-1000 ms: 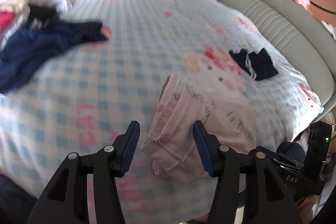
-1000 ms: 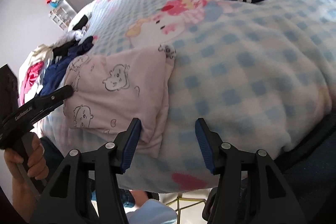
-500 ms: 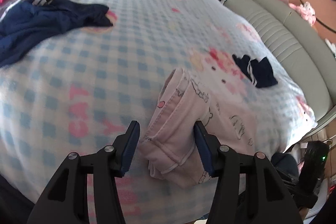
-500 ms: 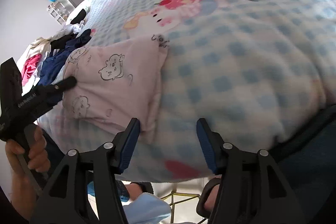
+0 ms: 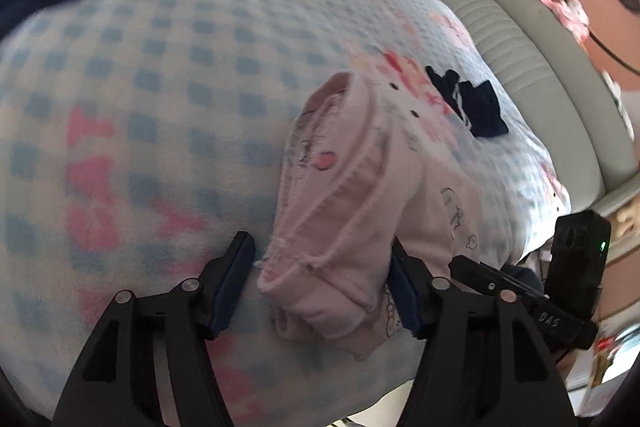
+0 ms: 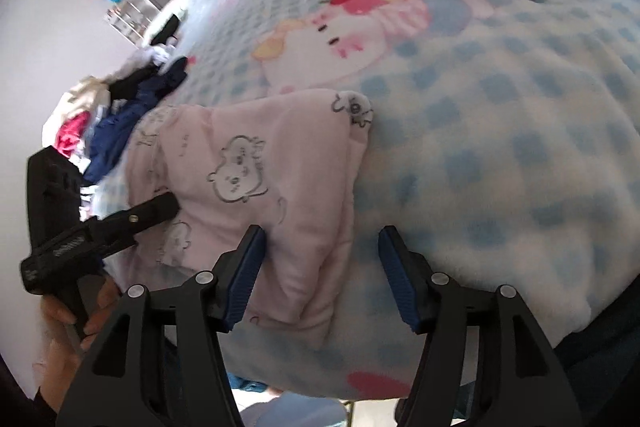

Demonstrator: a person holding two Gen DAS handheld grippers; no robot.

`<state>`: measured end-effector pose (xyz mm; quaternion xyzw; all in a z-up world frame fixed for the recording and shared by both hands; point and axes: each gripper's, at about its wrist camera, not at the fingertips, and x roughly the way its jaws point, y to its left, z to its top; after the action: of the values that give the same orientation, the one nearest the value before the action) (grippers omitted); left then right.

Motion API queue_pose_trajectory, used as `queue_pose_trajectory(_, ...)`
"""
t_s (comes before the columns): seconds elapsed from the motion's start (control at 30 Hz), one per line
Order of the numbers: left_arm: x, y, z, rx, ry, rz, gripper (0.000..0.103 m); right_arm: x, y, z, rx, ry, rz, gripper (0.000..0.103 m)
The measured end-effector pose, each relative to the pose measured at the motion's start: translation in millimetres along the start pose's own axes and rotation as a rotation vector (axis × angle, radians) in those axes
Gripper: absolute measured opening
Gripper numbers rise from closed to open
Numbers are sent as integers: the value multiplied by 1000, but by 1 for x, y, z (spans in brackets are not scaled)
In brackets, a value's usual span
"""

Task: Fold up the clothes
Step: 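Grasp the rolled pants bundle with the left gripper and lift it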

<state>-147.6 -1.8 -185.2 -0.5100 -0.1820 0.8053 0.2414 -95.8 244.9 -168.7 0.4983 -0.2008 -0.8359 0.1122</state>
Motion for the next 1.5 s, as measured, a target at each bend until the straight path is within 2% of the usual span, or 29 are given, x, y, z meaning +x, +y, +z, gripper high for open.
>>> queue_pose_trajectory(0.03, 0, -3, 1, 9, -4, -13, 56, -1, 1, 0, -1, -6, 14, 56)
queue_pose_trajectory(0.13, 3, -4, 6, -12, -14, -30, 56, -2, 4, 2, -11, -15, 52, 45)
queue_pose_trajectory(0.23, 12, 4, 10, -46, 3, -39, 58, 3, 4, 7, 3, -10, 83, 44)
queue_pose_trajectory(0.33, 20, 2, 11, -24, 24, -16, 61, 21, 0, 11, 14, 36, 59, 46)
queue_pose_trajectory(0.4, 17, -5, 12, -3, 21, 6, 55, 24, -2, 13, 36, 29, 74, 45)
queue_pose_trajectory(0.47, 11, -15, 12, 28, 3, 33, 42, 19, 0, 13, 31, 2, 87, 34)
queue_pose_trajectory(0.5, 7, -20, 12, 39, -10, 48, 40, 14, 4, 14, 15, -21, 97, 24)
queue_pose_trajectory(0.53, 4, -26, 12, 48, -22, 64, 39, 8, 7, 14, 0, -44, 108, 21)
queue_pose_trajectory(0.7, -17, -54, 11, 83, -92, 88, 38, -26, 17, 25, -11, -137, 118, 21)
queue_pose_trajectory(0.8, -26, -72, 10, 118, -108, 90, 38, -43, 16, 31, -28, -155, 106, 20)
queue_pose_trajectory(1.03, -11, -95, 12, 157, -61, 98, 38, -51, -6, 32, 6, -116, 54, 20)
queue_pose_trajectory(1.2, 6, -121, 26, 189, -20, 103, 38, -61, -23, 38, 33, -139, 48, 20)
queue_pose_trajectory(1.33, 12, -151, 45, 210, -43, 85, 38, -82, -46, 63, 66, -170, 62, 20)
queue_pose_trajectory(1.5, 48, -193, 83, 181, -75, 35, 38, -105, -74, 110, 55, -200, 2, 21)
